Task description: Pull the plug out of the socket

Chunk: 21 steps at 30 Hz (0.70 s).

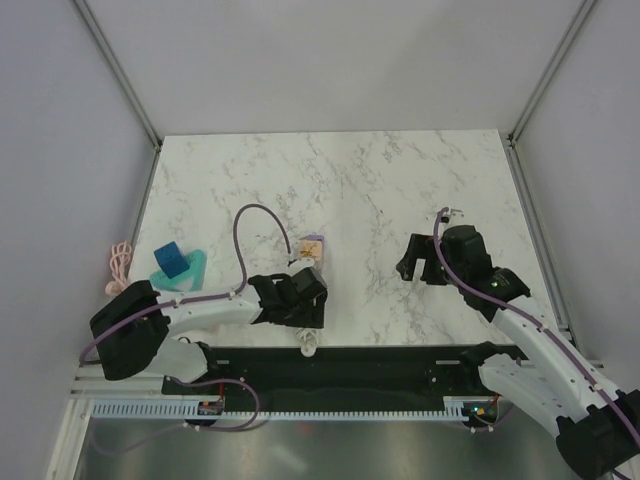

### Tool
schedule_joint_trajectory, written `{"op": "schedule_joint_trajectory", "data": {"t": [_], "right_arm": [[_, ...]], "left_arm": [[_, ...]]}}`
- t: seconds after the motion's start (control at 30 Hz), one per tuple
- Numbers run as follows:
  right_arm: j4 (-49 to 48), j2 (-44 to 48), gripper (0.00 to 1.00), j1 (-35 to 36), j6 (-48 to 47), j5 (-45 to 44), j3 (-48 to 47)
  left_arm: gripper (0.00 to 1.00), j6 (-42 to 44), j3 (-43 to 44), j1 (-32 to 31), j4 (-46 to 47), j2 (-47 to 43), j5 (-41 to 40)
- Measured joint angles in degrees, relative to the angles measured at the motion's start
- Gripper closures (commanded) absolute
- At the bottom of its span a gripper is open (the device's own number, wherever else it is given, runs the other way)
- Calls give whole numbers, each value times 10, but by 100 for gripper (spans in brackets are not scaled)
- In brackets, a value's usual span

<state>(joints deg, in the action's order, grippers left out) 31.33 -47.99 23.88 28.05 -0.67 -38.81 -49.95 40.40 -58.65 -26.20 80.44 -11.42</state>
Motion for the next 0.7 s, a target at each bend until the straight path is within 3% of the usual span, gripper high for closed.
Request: {"op": "schedule_joint_trajectory", "data": {"t": [0.13,0.27,0.4,0.47,0.7], "right_arm": [[-1,-19,2,0,0,0,0],[0,-49,2,0,-1,3,0],[0,-73,2,6,3,19,-5],[-4,-81,2,22,13,21,-14],[-24,-181,2,125,73,-25,-97]], "left_arm": [[7,-2,-12,-12,-12,-54,12],[0,6,-9,-12,-25,-151,11],[2,20,7,-5,-39,-239,4],[13,27,10,12,-37,-266,5],[20,37,-35,184,37,-342,79]]}}
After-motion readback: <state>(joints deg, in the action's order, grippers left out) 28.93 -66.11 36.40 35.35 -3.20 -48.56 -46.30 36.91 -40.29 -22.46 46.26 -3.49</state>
